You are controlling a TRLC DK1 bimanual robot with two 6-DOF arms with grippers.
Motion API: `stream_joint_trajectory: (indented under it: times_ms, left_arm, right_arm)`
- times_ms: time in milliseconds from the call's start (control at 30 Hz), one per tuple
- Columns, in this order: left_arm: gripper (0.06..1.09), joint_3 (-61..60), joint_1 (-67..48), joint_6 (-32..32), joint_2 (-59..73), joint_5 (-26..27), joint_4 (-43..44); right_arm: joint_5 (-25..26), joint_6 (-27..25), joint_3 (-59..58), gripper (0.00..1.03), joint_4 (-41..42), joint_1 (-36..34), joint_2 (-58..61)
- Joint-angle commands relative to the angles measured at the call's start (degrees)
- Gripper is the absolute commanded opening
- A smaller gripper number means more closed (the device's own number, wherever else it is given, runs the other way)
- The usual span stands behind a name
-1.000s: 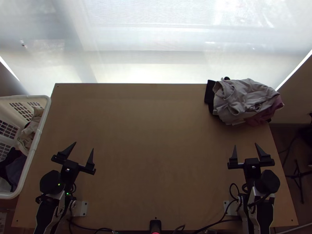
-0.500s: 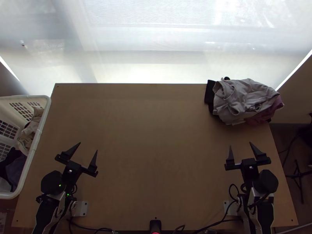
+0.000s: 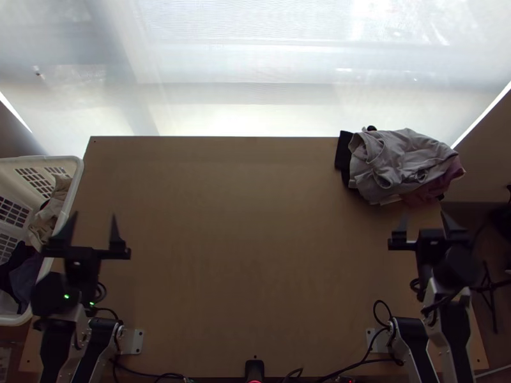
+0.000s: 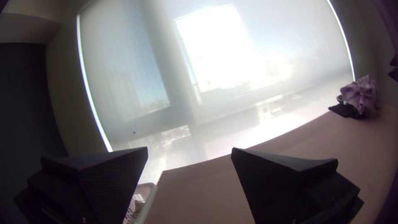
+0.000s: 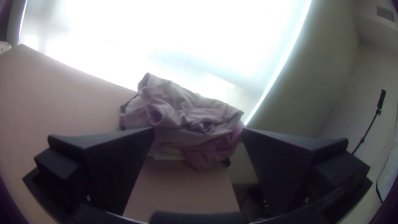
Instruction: Fold the t-shirt
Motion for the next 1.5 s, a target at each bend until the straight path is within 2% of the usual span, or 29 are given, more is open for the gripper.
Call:
stream_joint_trajectory:
  times_ms: [0, 67, 200, 333, 533, 700, 933, 1167, 1467]
  left_arm:
    - [1.04, 23.43, 15.49, -3.29, 18.19, -0.72, -9.86]
    - [1.04, 27.92, 21.99, -3.82, 22.5, 2.09, -14.35]
    - [1.03, 37.14, 37.11, -3.82, 34.27, 12.72, -23.05]
    - [1.03, 43.91, 47.83, 1.98, 48.07, 18.17, -30.34]
    - [1.03, 50.42, 56.88, 12.0, 66.79, 19.4, -33.95]
    - [1.01, 62.72, 62.07, 16.22, 85.6, 19.75, -37.64]
    - [1.01, 82.14, 64.71, 20.61, 105.73, 21.16, -46.51]
    - [1.01, 107.28, 64.97, 20.88, 127.26, 21.07, -56.53]
    - [1.01, 110.09, 61.37, 23.25, 136.05, 20.02, -56.8]
  right_arm:
    - [1.95, 4.99, 27.07, 0.98, -15.35, 2.4, 17.2]
    - [2.21, 7.62, 35.86, 0.98, -23.0, 3.64, 20.46]
    - [2.56, 9.65, 51.77, 0.98, -36.53, 5.48, 27.57]
    - [2.56, 11.67, 66.18, 0.98, -49.1, 5.48, 34.17]
    - [2.47, 12.9, 77.08, 0.98, -61.49, 7.59, 39.44]
    - [2.47, 16.33, 83.41, 0.98, -68.52, 10.4, 41.9]
    - [2.47, 16.85, 85.61, 0.98, -72.39, 11.02, 42.78]
    - [2.56, 15.45, 86.92, 0.98, -75.38, 10.84, 44.1]
    - [2.56, 15.36, 85.78, 0.98, -76.26, 8.21, 44.27]
